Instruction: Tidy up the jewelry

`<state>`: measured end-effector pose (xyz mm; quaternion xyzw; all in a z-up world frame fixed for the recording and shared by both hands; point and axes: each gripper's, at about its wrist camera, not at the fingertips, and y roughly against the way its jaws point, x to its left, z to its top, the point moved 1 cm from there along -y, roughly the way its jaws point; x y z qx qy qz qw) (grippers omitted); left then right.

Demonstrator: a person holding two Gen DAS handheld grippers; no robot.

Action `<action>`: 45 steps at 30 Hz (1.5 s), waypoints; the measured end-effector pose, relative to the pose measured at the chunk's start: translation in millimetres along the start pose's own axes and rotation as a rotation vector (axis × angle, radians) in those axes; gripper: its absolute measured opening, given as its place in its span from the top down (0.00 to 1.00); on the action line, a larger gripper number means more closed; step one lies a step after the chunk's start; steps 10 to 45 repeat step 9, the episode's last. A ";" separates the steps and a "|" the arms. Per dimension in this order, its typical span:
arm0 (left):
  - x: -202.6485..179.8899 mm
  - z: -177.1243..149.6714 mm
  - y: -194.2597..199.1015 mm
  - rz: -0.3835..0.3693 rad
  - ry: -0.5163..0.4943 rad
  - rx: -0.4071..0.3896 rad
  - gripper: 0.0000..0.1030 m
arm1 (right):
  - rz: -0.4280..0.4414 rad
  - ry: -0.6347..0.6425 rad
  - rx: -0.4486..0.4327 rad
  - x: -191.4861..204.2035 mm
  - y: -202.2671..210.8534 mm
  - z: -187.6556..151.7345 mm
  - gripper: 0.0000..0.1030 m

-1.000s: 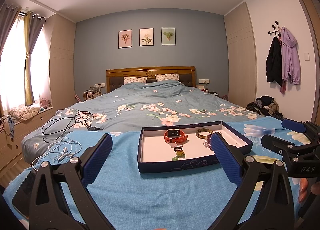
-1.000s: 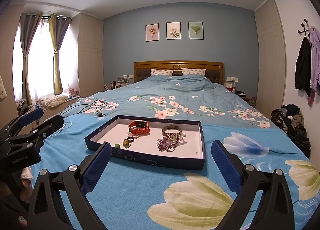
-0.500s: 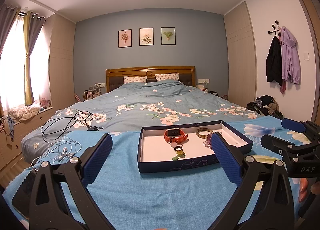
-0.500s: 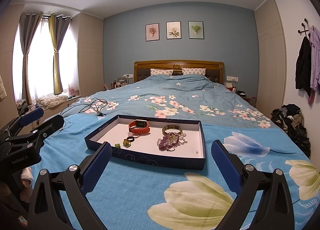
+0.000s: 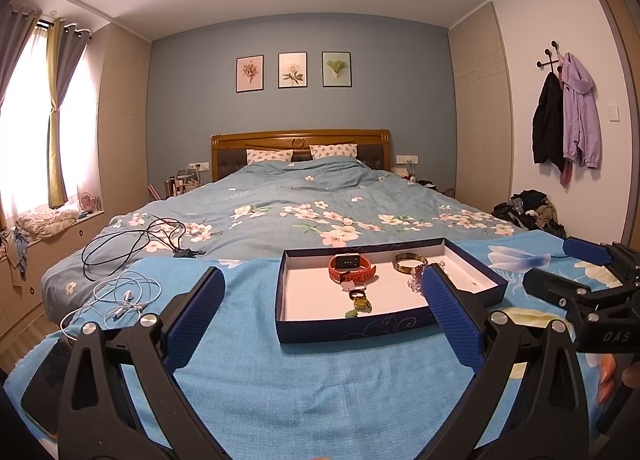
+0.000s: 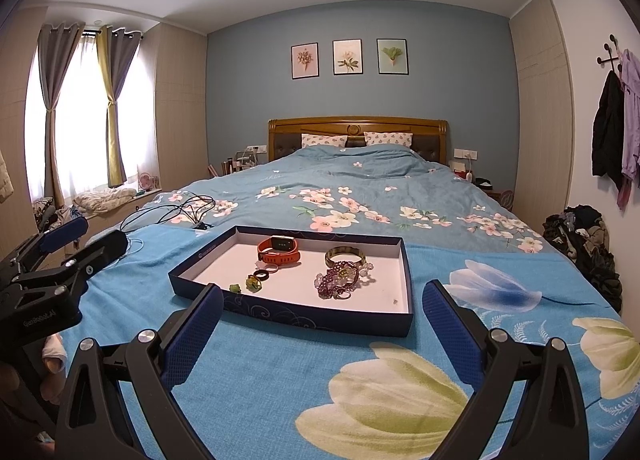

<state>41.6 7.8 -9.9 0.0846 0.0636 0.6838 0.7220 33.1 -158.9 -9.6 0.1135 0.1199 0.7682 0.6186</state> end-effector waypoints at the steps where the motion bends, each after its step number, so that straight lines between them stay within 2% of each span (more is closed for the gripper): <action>1: 0.8 -0.7 -1.5 -0.007 -0.001 0.012 0.06 | -0.001 0.005 0.008 -2.4 -1.1 0.4 0.06; 3: 2.7 -2.3 -6.6 -0.032 0.000 0.048 0.06 | -0.013 0.019 0.044 -10.1 -7.1 1.8 0.06; 5: 5.2 -4.4 -11.0 -0.016 -0.009 0.069 0.06 | -0.023 0.021 0.103 -27.3 -16.4 1.1 0.06; 6: 8.3 -5.4 -13.7 -0.004 -0.011 0.078 0.06 | -0.029 0.028 0.152 -37.2 -23.8 -0.2 0.06; 8: 17.1 -7.1 -21.4 0.004 -0.007 0.116 0.06 | -0.096 0.033 0.259 -71.2 -42.2 -5.7 0.06; 45: 22.2 -7.6 -25.0 0.009 -0.002 0.131 0.06 | -0.096 0.033 0.259 -71.2 -42.2 -5.7 0.06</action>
